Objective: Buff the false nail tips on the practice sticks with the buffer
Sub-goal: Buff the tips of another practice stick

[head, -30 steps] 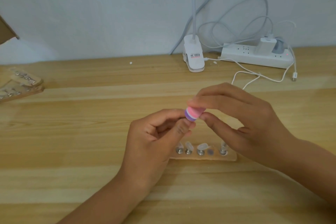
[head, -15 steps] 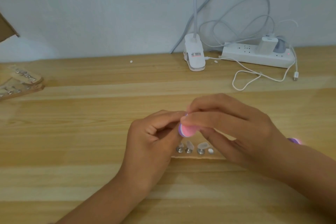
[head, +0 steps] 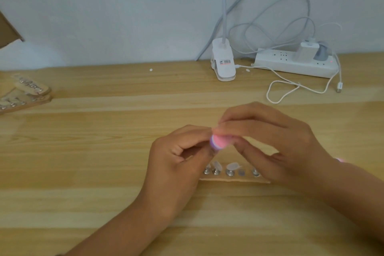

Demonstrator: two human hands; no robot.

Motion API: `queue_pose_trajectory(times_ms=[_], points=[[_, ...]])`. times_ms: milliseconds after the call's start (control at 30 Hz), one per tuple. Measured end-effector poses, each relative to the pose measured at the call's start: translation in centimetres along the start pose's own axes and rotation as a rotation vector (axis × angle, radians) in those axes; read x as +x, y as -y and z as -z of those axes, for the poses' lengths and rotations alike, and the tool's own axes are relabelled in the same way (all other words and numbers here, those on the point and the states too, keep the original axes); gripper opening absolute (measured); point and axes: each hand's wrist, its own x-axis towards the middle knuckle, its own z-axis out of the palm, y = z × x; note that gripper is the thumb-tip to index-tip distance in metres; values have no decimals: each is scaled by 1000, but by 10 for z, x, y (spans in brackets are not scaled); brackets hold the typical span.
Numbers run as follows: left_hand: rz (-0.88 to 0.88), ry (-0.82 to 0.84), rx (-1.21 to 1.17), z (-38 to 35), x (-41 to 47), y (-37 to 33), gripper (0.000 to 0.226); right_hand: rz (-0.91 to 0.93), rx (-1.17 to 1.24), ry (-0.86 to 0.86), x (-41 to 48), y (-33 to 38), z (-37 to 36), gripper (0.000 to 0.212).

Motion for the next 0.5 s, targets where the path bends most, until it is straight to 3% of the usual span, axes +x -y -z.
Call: queue_pose_trajectory(times_ms=[100,267,400,500], points=[[-7,-2,10,1,-1,1,15,43,0,13,0,1,-3,29],[14,-24,-35,-1,0,2,11,-85,-9,-87,3,-9,10,26],[36,-31,-93,-2,0,3,12,-262,240,-178,5,-4,11,25],[48,-46,-110,-2,1,4,13,-401,377,-132,2,-2,15,13]])
